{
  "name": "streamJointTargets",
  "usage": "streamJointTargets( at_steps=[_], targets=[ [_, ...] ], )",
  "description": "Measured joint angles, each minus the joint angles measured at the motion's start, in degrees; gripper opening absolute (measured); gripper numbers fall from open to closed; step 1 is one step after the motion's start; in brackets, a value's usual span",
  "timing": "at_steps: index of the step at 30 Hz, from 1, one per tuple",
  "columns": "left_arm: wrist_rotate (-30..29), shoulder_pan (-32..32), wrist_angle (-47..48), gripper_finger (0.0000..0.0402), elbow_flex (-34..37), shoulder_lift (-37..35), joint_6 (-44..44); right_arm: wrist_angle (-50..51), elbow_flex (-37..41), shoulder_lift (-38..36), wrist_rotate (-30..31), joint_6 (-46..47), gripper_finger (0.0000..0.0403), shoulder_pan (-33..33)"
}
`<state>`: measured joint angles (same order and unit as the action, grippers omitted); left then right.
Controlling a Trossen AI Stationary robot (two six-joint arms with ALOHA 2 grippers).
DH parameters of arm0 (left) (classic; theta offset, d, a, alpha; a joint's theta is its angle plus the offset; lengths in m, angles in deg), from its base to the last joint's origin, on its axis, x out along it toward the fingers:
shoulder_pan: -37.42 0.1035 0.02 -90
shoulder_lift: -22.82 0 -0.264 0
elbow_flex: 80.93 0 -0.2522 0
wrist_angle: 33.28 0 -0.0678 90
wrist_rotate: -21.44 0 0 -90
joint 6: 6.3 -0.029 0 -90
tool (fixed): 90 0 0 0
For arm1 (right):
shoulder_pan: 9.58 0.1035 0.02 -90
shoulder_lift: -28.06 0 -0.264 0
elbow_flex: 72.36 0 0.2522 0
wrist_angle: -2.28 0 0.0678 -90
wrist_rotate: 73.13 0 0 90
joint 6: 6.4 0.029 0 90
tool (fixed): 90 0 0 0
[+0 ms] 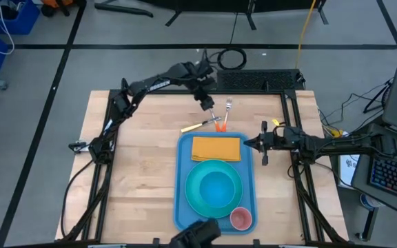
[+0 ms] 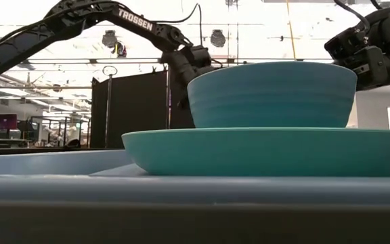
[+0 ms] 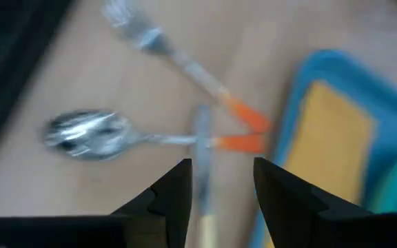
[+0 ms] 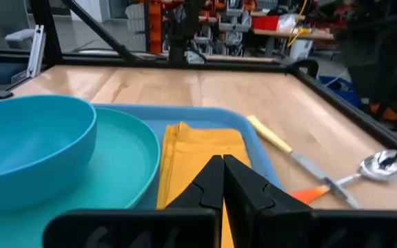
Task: Set up tray
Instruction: Put the orange fork on the yellow napkin on the blue serving tray
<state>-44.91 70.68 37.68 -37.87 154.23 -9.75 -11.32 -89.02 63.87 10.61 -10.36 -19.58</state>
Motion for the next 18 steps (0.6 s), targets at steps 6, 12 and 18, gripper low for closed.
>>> streamJointTargets(
  at_steps=[6,12,18],
  targets=[
    [-8.5,0.9,0.5,0.0156,0.0,0.0,-8.9,0.3,0.0,0.0,0.0,0.1,0.0000,0.0],
    [-17.9,0.3,0.3,0.0156,0.0,0.0,-14.1,0.2,0.0,0.0,0.1,-0.2,0.0000,0.0],
    [-18.2,1.0,-0.5,0.0156,0.0,0.0,-16.4,0.2,0.0,0.0,0.1,-0.2,0.0000,0.0]
  ],
)
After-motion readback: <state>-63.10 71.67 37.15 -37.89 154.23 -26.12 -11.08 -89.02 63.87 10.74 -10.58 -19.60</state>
